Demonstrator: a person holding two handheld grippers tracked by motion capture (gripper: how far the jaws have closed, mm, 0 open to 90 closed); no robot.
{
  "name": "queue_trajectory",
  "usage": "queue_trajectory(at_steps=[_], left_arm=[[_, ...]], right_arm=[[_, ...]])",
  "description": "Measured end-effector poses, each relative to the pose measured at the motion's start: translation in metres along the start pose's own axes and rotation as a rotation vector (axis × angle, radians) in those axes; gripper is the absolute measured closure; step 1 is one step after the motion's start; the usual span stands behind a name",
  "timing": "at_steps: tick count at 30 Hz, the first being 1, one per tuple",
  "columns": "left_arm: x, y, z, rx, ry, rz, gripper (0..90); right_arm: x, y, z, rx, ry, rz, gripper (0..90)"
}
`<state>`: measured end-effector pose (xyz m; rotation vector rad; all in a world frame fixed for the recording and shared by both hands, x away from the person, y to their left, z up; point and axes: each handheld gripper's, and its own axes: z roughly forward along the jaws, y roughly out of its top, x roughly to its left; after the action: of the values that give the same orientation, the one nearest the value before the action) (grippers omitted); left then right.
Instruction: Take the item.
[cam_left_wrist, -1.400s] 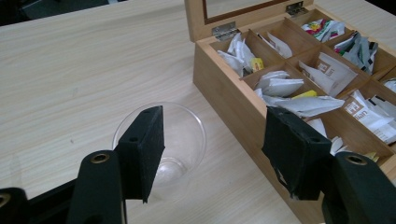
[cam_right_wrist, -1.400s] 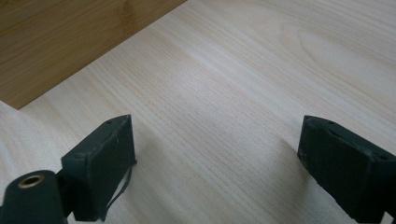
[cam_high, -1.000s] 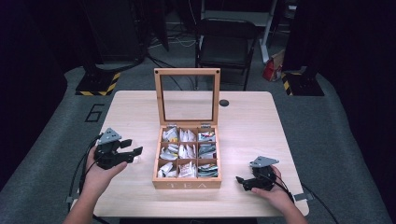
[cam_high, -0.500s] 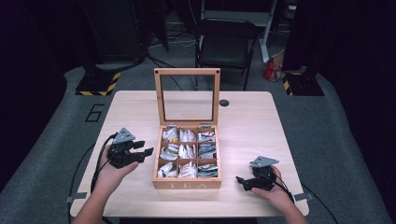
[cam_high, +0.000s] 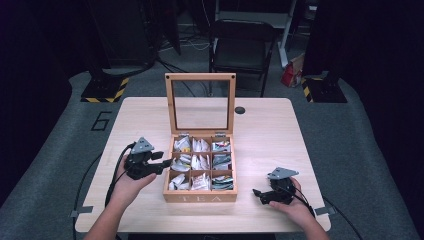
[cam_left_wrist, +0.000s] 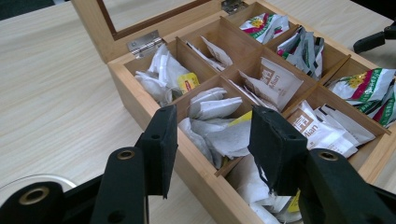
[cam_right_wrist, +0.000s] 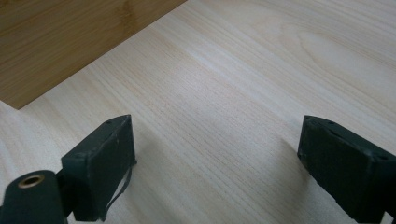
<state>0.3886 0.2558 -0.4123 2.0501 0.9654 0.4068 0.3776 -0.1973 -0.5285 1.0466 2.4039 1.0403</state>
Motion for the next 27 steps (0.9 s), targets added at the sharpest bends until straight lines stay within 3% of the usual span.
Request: queue_trajectory(at_steps=[27], left_arm=[[-0.022, 0.007, 0.024, 0.004, -0.055, 0.023, 54.3]], right_arm=[[0.0, 0.0, 0.0, -0.001, 0.0, 0.009, 10.3]])
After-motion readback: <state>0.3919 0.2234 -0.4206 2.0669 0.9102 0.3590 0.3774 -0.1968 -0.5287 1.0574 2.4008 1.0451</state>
